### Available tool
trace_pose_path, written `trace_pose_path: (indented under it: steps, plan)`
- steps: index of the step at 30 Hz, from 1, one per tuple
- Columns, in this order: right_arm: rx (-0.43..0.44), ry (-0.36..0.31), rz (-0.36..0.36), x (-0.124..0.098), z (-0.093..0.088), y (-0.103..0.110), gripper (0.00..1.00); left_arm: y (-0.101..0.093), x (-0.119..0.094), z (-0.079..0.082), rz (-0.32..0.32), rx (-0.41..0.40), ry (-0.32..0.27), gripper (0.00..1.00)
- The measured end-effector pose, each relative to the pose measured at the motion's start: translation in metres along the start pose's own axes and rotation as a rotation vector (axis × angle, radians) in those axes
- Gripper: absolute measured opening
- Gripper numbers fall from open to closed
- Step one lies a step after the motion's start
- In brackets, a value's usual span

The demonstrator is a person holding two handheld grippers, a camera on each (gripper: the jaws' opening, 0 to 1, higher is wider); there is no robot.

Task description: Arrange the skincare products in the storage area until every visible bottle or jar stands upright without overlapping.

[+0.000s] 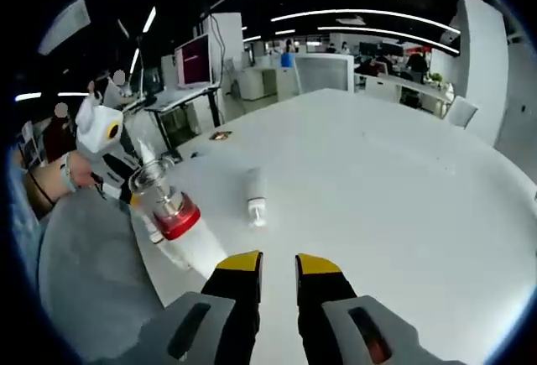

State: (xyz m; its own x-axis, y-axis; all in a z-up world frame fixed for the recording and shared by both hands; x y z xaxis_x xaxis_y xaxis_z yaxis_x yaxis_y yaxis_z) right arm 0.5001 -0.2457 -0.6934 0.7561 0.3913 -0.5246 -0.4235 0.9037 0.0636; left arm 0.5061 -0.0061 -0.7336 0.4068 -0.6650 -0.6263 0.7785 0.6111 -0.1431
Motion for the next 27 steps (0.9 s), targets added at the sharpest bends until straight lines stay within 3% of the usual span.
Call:
trace_pose_path:
  steps: [6,10,14,19,24,27]
  plan:
    - [0.0,0.002,-0.001,0.027,0.017,-0.011,0.12,0.001,0.001,-0.002,0.003,0.004,0.013,0.11]
    - [0.022,0.008,0.042,0.048,0.03,-0.004,0.15,0.002,0.002,-0.003,0.009,0.012,0.023,0.11]
    - [-0.04,0.064,0.08,0.071,0.032,0.006,0.18,0.002,0.002,-0.003,0.006,0.009,0.026,0.11]
    - [-0.037,0.127,0.139,0.1,0.03,0.02,0.2,0.003,0.002,-0.005,0.009,0.012,0.036,0.11]
    - [-0.072,0.177,0.163,0.116,0.029,0.029,0.21,0.003,0.003,-0.006,0.009,0.015,0.045,0.1]
    - [-0.115,0.244,0.179,0.125,0.025,0.033,0.24,0.002,0.003,-0.006,0.006,0.014,0.046,0.1]
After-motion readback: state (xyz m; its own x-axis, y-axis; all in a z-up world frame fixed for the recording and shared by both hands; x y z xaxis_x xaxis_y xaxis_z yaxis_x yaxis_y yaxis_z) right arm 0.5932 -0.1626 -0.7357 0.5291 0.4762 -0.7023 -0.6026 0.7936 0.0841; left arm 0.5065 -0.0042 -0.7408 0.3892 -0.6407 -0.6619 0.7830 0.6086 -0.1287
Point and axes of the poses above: the point that each gripper's makers call its tool centre point, and the gripper's own axes: x roughly forward along the fingers, y roughly to its left, z roughly out of its top, the point moved 3 cm from there along -x, roughly backward along the fingers, and after that the axes turned 6 degrees about -y, right-handed, at the moved point
